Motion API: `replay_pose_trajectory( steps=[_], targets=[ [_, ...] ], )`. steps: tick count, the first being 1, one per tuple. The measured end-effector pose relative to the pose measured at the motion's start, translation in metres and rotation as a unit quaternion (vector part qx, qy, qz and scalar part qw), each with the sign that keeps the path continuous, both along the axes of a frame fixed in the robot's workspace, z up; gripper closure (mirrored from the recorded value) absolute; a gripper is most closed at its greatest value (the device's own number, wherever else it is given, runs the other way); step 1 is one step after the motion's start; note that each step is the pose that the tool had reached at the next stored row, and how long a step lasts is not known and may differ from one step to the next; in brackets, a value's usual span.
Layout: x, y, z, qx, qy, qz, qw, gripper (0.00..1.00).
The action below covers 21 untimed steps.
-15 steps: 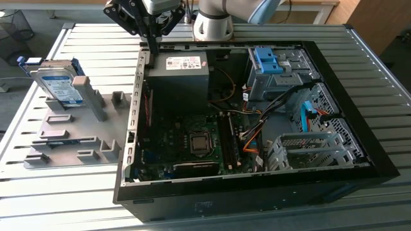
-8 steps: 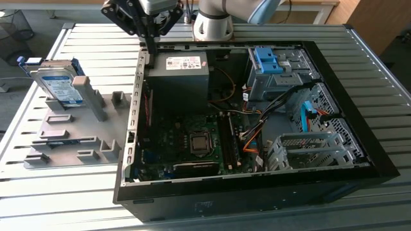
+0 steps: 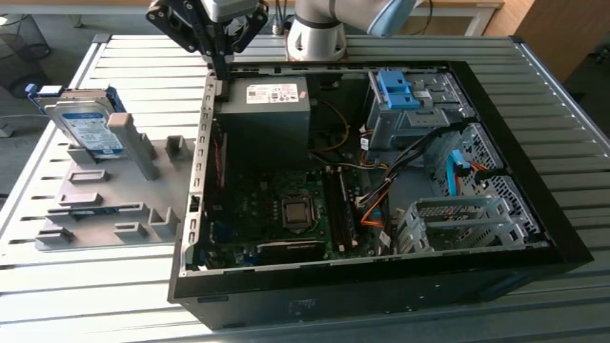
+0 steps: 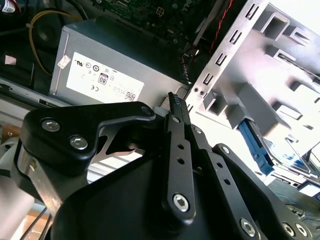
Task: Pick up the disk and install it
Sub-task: 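Reach for the disk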
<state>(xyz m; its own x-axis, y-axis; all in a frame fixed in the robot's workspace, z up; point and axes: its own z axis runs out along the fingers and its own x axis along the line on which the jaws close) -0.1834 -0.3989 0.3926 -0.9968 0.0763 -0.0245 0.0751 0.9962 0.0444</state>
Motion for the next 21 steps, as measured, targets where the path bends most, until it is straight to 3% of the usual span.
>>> replay_pose_trajectory(
  steps=[21],
  targets=[
    [-0.0129,0.0,-0.0003,0.0,0.0,0.0,1.0,0.89]
  ],
)
